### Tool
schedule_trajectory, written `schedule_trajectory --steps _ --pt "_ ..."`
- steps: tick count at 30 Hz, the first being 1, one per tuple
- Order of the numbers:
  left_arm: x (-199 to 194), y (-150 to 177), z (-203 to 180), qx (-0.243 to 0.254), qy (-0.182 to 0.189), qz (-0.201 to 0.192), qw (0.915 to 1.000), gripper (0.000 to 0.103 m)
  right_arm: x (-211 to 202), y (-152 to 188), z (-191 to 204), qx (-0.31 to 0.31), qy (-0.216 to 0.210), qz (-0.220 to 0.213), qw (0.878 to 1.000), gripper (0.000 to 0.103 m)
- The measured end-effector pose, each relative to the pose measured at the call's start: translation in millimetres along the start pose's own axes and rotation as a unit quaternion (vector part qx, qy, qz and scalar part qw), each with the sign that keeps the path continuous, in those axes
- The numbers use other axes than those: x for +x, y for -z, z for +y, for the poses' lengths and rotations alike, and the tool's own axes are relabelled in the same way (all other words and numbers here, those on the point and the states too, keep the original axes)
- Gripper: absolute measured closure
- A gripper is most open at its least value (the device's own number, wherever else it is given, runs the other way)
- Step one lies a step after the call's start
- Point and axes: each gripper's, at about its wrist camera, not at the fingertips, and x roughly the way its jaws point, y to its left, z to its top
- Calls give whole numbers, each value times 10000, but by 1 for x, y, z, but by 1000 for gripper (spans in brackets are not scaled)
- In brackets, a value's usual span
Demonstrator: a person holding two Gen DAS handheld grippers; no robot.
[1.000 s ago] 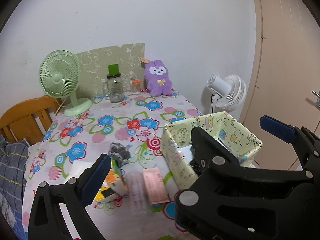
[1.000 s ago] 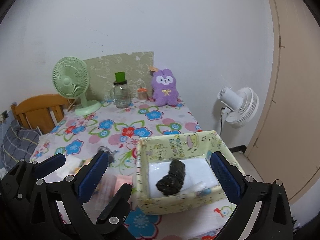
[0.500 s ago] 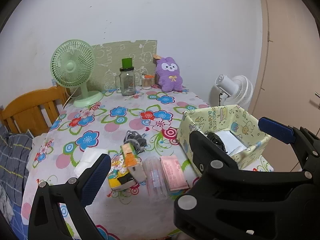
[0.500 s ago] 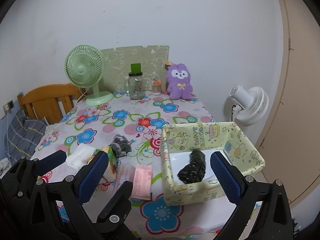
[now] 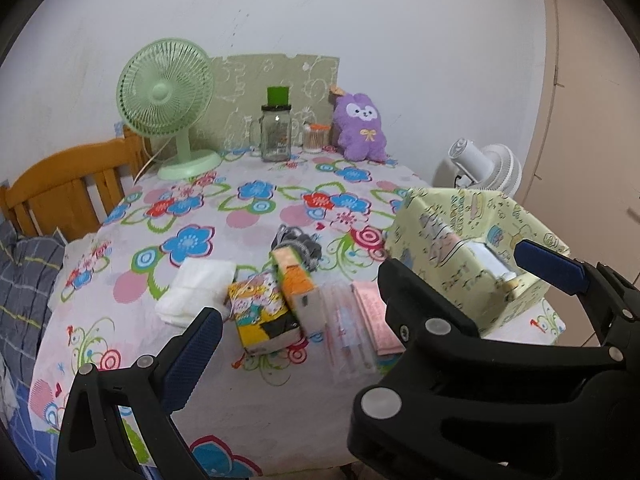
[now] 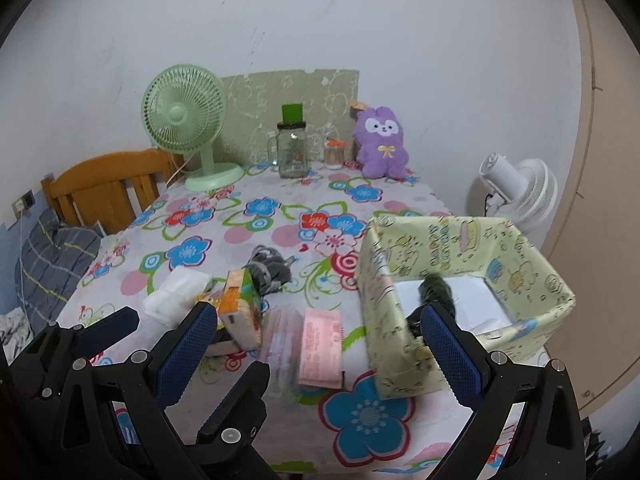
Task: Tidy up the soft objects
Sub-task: 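Withdraw both tools from the box back toward the remaining items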
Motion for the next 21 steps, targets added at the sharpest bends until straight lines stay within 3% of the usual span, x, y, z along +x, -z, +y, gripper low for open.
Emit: schedule_trajectory --steps 14,21 --pt "18 11 32 -261 -284 244 9990 8 25 6 26 -347 -234 200 9989 1" --pt "29 13 41 -358 -283 401 9982 9 40 6 36 -497 -350 322 9976 10"
